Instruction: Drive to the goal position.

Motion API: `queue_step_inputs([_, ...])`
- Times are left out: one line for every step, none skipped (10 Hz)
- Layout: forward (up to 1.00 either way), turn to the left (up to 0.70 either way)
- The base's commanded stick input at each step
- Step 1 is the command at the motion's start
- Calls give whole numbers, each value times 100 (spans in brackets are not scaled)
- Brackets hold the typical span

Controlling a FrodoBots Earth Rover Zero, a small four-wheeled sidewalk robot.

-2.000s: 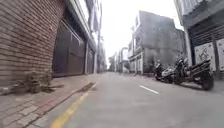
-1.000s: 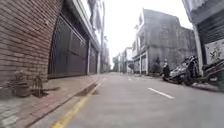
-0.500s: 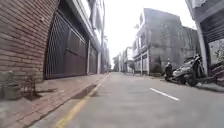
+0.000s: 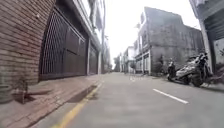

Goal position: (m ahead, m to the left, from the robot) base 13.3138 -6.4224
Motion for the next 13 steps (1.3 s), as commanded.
queue_step_inputs([50,0])
queue_step_inputs([50,0])
queue_step_inputs([50,0])
queue_step_inputs([50,0])
queue_step_inputs([50,0])
queue_step_inputs([50,0])
queue_step_inputs([50,0])
queue_step_inputs([50,0])
queue_step_inputs([50,0])
queue_step_inputs([50,0])
queue_step_inputs([50,0])
queue_step_inputs([50,0])
queue_step_inputs([50,0])
